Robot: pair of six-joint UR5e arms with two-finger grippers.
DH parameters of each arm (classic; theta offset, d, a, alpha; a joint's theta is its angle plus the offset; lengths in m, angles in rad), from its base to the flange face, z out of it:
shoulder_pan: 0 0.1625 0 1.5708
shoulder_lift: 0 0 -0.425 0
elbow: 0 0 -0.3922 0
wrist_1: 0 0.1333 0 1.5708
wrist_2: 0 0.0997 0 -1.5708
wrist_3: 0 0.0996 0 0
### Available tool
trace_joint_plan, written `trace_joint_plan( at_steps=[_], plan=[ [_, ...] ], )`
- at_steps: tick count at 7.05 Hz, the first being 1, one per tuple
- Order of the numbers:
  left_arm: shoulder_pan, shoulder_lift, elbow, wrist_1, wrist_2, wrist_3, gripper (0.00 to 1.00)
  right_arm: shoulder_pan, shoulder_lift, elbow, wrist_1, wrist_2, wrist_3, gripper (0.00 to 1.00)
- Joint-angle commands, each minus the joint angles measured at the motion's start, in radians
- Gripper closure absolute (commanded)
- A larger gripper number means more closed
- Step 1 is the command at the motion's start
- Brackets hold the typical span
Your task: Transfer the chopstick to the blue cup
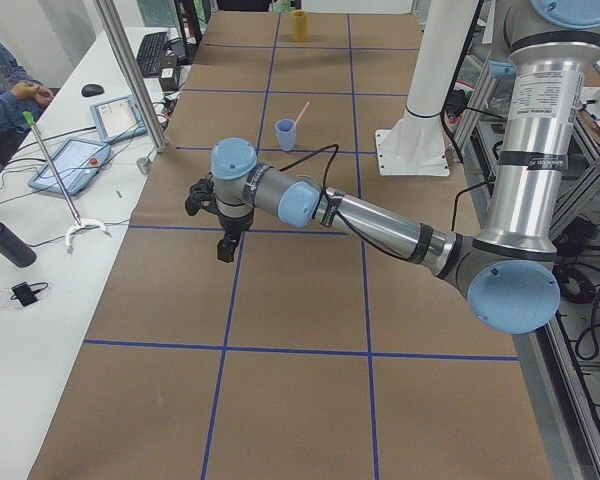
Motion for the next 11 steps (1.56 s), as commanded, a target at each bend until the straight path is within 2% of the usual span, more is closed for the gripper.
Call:
trace_joint_plan(
  at_steps=[1, 2, 4, 11],
  plan=[
    [0.000, 0.000, -0.005, 0.000, 0.000, -0.001, 0.02, 0.000, 0.001, -0.003, 0.000, 0.000, 0.001, 0.00],
    [0.000, 0.000, -0.005, 0.000, 0.002, -0.001, 0.02, 0.000, 0.003, 0.002, 0.000, 0.000, 0.000, 0.00],
    [0.000, -0.002, -0.005, 0.000, 0.075, -0.001, 0.02, 0.000, 0.003, 0.002, 0.000, 0.000, -0.002, 0.00],
    [0.000, 0.006, -0.001, -0.001, 0.079, -0.010, 0.02, 0.000, 0.003, -0.003, 0.000, 0.000, -0.002, 0.00]
  ],
)
